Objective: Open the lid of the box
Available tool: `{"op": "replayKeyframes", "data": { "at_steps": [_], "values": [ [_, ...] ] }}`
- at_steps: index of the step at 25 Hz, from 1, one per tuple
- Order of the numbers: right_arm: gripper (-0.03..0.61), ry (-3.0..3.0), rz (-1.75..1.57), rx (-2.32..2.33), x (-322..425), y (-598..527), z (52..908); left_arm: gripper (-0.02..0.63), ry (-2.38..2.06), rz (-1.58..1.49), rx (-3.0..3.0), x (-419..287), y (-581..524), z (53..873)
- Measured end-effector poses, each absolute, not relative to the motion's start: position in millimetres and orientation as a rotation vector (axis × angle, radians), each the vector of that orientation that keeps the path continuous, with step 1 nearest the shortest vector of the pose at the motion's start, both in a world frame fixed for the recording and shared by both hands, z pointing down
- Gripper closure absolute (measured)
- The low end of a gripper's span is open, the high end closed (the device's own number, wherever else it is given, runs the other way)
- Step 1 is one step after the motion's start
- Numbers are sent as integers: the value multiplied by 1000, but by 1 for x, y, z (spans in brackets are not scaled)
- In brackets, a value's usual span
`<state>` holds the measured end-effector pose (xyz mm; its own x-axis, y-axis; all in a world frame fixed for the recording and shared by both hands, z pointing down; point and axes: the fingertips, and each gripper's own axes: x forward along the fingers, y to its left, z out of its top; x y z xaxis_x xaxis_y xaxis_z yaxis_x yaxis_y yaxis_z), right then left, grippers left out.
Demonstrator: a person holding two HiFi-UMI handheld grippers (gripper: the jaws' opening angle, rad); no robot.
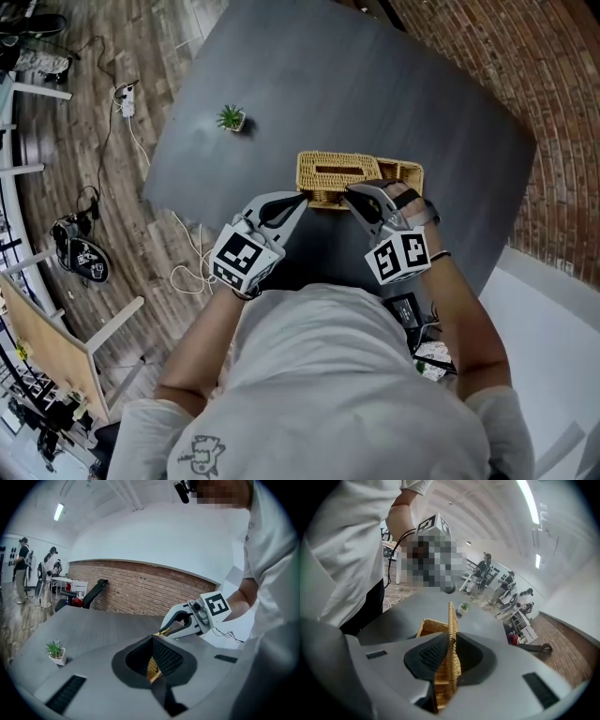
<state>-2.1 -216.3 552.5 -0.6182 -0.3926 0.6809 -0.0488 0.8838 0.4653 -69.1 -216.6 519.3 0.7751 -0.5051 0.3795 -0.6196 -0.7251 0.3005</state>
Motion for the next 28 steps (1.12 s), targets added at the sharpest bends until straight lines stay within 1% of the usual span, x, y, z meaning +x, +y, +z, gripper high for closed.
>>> {"op": "replayKeyframes", "data": {
  "at_steps": [15,20,28],
  "values": [
    [534,-2217,-407,299,0,-280,531,603,-821,390,2578,-69,-245,513],
    [534,-2209,-322,255,-1,-301,535,603,-825,398,2573,-73,-256,518],
    [525,-2163,-321,280,-4,-333,540,603,-819,397,2583,-71,-279,516]
  ]
}}
